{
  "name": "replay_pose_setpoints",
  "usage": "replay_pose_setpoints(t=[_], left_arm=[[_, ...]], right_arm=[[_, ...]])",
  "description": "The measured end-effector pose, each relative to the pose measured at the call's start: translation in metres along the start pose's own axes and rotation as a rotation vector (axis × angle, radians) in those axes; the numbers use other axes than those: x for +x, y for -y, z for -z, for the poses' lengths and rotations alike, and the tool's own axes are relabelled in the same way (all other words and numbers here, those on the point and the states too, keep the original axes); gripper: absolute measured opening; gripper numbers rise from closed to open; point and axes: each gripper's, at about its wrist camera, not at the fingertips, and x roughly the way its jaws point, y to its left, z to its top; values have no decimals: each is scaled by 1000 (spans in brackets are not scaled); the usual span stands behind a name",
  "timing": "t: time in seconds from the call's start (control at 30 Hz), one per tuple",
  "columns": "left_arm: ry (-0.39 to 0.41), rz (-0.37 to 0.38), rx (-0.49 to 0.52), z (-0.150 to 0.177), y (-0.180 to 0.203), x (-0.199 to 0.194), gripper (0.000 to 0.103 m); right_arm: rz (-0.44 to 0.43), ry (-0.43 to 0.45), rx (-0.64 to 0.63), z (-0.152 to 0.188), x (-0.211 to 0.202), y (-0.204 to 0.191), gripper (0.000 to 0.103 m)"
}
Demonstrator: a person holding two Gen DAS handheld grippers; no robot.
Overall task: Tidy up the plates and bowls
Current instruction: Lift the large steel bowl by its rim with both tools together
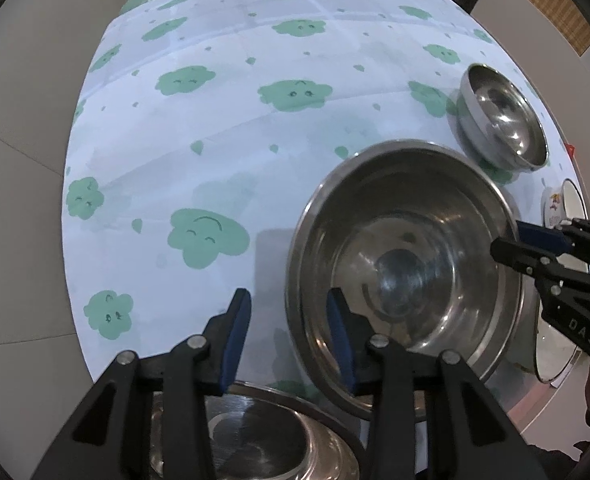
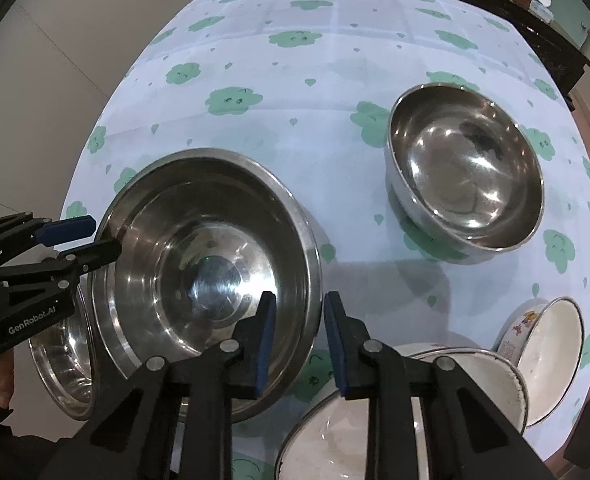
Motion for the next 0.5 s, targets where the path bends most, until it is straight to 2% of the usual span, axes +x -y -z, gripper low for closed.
replay_pose_setpoints(t=[0.07, 0.13, 0.2, 0.3, 0.5], left_arm=[[-11, 1, 7, 0, 2, 3, 33], [-24, 5, 14, 0, 3, 7, 19], [-36, 20, 12, 1, 3, 10, 14], [-33, 17, 13, 1, 3, 10, 14], [-23, 7, 21, 1, 6, 6, 13]], right_arm=[[0, -6, -2, 1, 2, 0, 25], [-2, -9, -2, 2, 2, 0, 22], [1, -9, -4, 2, 2, 0, 19], [2, -8, 4, 2, 1, 3, 12], [-3, -10, 12, 3, -1, 4, 12]])
